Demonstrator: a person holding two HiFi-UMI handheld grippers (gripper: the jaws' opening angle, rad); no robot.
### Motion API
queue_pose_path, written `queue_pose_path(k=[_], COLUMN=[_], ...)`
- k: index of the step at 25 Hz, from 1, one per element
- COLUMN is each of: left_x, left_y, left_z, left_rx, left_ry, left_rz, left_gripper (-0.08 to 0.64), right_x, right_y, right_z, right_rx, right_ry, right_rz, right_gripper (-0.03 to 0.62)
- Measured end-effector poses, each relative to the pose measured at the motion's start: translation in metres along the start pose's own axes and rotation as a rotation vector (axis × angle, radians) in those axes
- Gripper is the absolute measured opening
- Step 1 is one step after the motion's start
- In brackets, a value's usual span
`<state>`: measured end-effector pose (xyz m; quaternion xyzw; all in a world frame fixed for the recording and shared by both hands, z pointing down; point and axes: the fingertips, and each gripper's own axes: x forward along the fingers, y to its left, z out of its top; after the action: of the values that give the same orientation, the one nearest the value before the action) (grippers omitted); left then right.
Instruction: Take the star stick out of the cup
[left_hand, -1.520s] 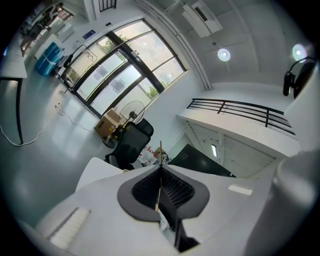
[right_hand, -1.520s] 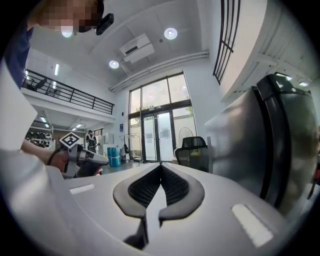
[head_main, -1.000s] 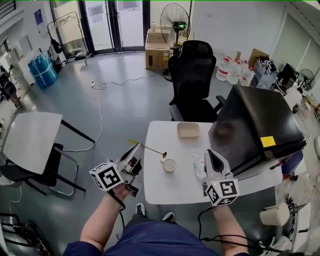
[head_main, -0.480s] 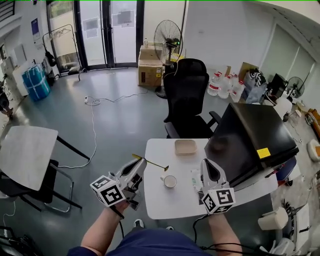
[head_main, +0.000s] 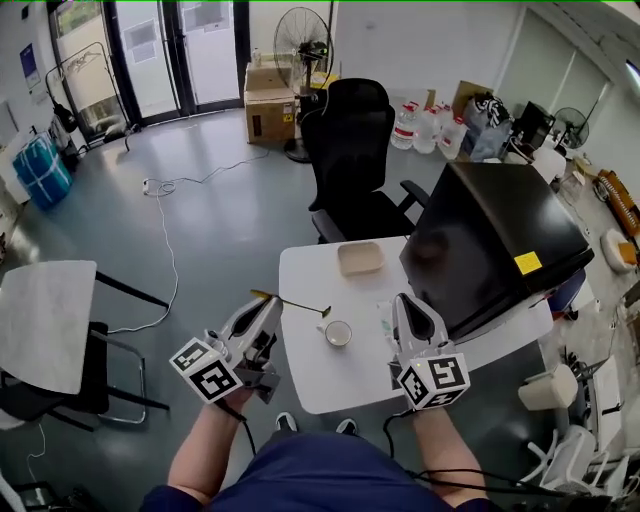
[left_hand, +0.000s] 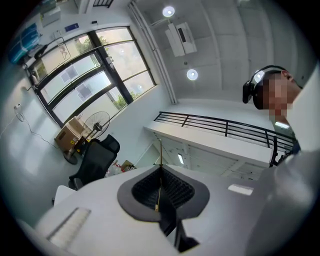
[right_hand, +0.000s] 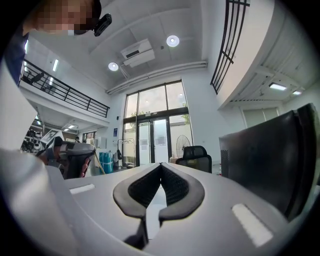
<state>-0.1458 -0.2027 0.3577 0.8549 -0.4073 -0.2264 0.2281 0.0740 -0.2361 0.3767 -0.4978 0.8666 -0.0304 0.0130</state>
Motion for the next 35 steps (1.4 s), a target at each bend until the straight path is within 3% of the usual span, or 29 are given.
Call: queue_pose_path(k=[4,11,35], left_x=[0.001,-0.008,-0.013], left_y=[0.009,0.034,0.028], left_z=[0.002,-0.013,-0.013], left_rx=[-0.032,-0.166,-0.158], left_ry=[-0.007,-0.016,-0.019], left_rz=[-0.013,0.039,0.037], left_gripper=[0.009,0.009,0.009], right_x=[-0.002,-0.014,-0.020], right_y=[0.001,-0.002,-0.010], right_z=[-0.003,-0.022,-0.023], right_rx=[0.004,0.041,0.040], right_ry=[0.000,0.037,0.045], right_rz=[-0.030,-0.057,-0.046], right_gripper=[0.006,0.006,0.006])
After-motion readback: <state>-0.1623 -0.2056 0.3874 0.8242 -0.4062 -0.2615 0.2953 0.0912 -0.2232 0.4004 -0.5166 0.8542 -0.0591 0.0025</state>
